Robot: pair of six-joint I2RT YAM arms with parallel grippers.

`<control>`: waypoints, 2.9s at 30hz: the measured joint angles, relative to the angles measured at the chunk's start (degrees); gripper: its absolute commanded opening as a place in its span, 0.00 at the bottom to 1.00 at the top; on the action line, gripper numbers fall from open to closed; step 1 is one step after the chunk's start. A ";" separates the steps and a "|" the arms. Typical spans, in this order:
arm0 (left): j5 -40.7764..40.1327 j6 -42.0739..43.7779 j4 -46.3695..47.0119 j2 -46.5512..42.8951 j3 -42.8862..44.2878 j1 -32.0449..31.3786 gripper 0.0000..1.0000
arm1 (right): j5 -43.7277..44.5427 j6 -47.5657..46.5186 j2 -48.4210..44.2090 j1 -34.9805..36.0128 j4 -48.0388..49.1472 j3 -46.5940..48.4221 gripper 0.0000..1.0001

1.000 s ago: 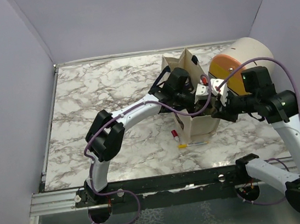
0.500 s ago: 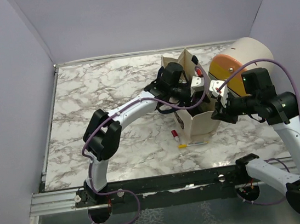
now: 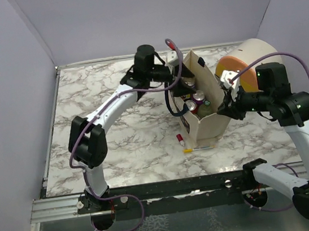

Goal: Place the beverage into the canvas bag
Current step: Place the drink in the canvas bag, then reset both arms

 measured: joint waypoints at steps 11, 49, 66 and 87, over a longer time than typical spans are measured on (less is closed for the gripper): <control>-24.96 7.19 -11.08 -12.48 1.51 10.16 0.77 | 11.15 12.85 3.28 -6.38 10.36 3.34 0.26; -30.49 -5.40 -9.33 -31.67 -5.49 48.59 0.99 | 27.89 22.47 14.10 -8.20 28.98 19.34 0.99; -45.88 0.15 -18.86 -45.57 -9.49 45.00 0.99 | 29.51 20.61 13.31 -10.49 30.82 22.91 0.99; -47.93 -2.43 -16.09 -44.19 -13.27 49.16 0.99 | 28.70 18.91 12.00 -14.97 30.80 23.43 1.00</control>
